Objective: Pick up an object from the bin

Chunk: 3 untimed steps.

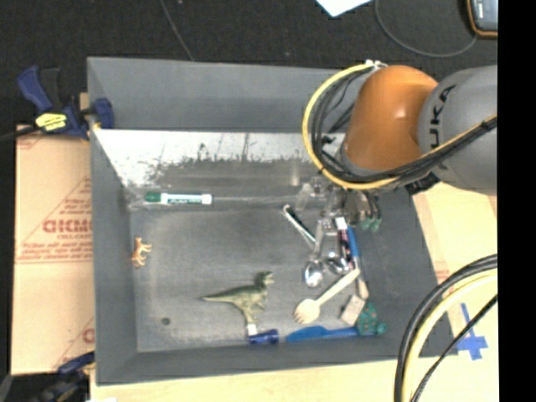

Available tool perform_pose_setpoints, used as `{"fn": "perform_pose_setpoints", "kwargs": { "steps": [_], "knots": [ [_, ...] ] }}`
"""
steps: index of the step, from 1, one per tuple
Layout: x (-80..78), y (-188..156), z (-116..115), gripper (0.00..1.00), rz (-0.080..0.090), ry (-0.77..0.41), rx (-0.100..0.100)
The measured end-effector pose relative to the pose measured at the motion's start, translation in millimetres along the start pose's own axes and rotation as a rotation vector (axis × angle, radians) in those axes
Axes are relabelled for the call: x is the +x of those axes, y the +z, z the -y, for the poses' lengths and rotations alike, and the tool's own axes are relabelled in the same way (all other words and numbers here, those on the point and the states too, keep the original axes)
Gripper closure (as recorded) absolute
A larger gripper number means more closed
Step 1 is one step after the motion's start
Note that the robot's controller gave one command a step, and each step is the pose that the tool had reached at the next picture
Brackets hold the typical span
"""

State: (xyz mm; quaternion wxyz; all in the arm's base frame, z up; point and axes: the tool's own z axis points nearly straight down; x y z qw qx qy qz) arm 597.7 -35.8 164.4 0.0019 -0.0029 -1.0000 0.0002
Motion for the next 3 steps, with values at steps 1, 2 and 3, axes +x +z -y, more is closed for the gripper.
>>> {"fn": "perform_pose_setpoints", "kwargs": {
  "steps": [1,2,3],
  "knots": [
    [-1.6,-4.9,0.3,0.0,0.008,-0.001,0.001],
    [-43.6,86.3,25.1,0.0,0.014,0.234,-0.002],
    [-44.1,99.7,30.1,0.0,0.014,0.23,0.0]
  ]
}}
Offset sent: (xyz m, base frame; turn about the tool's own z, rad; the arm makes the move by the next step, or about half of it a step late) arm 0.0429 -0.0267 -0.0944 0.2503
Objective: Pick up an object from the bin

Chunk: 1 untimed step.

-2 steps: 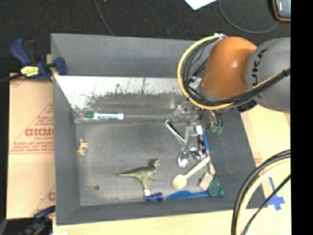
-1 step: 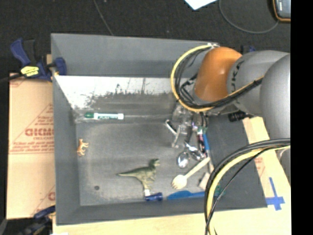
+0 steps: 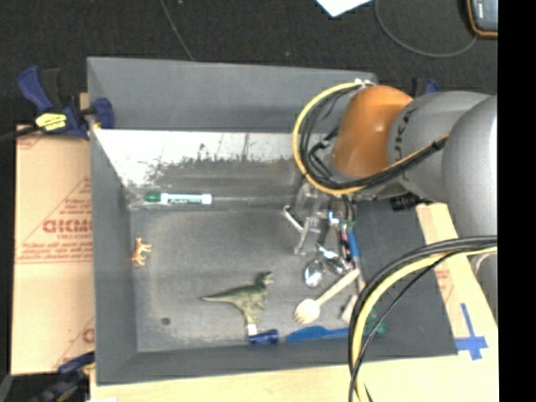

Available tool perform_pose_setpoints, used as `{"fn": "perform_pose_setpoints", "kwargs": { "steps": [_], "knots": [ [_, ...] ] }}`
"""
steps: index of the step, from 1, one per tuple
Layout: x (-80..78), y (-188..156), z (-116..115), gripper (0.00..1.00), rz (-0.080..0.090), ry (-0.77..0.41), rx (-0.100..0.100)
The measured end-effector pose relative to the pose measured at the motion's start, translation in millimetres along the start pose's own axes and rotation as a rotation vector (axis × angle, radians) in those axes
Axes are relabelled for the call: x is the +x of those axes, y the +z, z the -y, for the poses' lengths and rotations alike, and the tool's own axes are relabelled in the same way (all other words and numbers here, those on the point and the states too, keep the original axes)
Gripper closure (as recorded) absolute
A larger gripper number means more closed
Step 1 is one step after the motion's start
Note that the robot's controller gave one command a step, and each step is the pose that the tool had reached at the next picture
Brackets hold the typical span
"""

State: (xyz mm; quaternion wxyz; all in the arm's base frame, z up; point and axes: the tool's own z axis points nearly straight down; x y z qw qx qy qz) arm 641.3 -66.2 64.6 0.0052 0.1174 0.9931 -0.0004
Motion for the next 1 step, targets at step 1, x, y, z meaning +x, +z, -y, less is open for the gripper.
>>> {"fn": "perform_pose_setpoints", "kwargs": {
  "steps": [1],
  "knots": [
    [-3.3,-0.9,-2.3,0.0,-0.001,0.016,-0.001]
  ]
}}
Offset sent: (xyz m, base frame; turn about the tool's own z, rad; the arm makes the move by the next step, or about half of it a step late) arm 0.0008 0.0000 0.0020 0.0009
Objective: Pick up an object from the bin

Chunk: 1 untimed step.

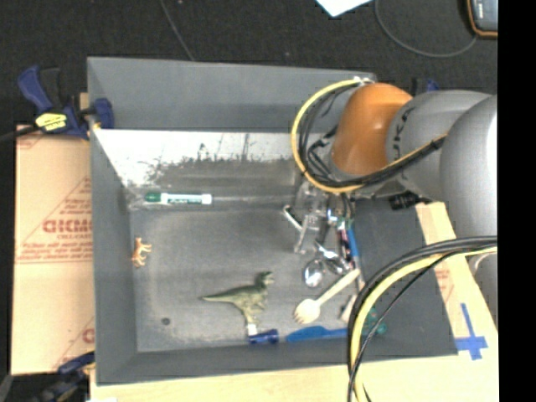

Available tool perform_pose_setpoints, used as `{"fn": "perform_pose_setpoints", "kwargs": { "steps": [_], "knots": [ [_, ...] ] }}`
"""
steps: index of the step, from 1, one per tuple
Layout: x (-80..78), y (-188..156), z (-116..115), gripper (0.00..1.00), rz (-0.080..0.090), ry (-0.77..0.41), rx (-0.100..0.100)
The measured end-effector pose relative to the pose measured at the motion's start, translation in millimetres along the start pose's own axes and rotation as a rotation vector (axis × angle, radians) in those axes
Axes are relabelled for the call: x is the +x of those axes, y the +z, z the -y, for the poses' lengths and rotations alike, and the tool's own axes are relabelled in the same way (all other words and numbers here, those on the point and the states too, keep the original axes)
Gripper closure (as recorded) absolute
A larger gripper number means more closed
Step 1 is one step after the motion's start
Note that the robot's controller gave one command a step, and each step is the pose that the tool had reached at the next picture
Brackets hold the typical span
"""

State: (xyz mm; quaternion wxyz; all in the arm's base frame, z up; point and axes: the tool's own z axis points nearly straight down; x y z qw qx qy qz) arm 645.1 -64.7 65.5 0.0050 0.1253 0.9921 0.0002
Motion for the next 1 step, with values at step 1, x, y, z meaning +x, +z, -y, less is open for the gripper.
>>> {"fn": "perform_pose_setpoints", "kwargs": {
  "steps": [1],
  "knots": [
    [1.0,-2.7,3.0,0.0,0.006,-0.014,0.002]
  ]
}}
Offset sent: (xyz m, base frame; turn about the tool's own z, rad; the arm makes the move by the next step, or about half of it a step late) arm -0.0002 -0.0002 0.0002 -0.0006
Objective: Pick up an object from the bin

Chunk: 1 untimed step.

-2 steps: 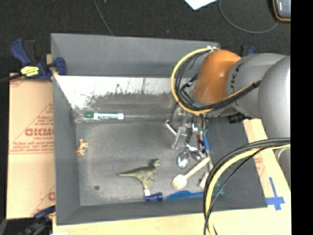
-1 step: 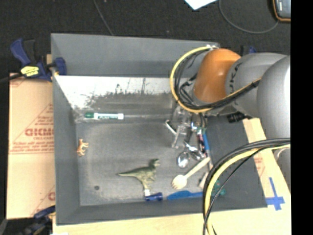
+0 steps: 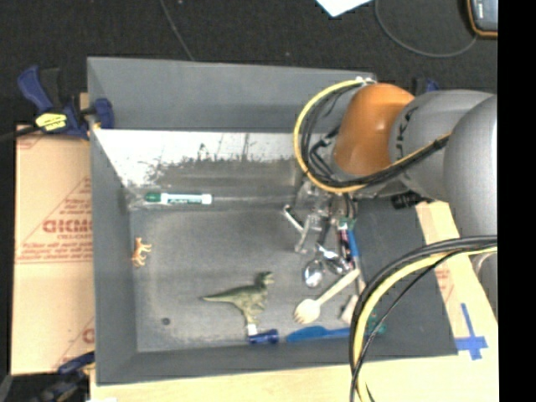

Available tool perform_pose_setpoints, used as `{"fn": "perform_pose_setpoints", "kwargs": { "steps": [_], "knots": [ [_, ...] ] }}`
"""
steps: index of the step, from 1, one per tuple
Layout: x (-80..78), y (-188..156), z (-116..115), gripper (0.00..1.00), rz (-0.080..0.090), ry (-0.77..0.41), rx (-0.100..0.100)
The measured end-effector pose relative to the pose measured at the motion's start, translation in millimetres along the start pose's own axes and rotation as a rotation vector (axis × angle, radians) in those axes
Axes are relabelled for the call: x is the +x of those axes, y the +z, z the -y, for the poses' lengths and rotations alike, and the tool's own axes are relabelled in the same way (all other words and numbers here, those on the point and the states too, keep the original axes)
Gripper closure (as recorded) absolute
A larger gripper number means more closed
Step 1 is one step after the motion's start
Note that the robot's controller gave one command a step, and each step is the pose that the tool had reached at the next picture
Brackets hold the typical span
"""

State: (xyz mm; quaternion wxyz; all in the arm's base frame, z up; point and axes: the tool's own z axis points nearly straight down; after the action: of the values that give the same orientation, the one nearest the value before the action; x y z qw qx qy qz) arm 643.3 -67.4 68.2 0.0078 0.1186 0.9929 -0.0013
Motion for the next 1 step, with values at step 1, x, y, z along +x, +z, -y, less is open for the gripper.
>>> {"fn": "perform_pose_setpoints", "kwargs": {
  "steps": [1],
  "knots": [
    [-3.9,-0.4,-1.9,1.0,0.005,0.01,-0.002]
  ]
}}
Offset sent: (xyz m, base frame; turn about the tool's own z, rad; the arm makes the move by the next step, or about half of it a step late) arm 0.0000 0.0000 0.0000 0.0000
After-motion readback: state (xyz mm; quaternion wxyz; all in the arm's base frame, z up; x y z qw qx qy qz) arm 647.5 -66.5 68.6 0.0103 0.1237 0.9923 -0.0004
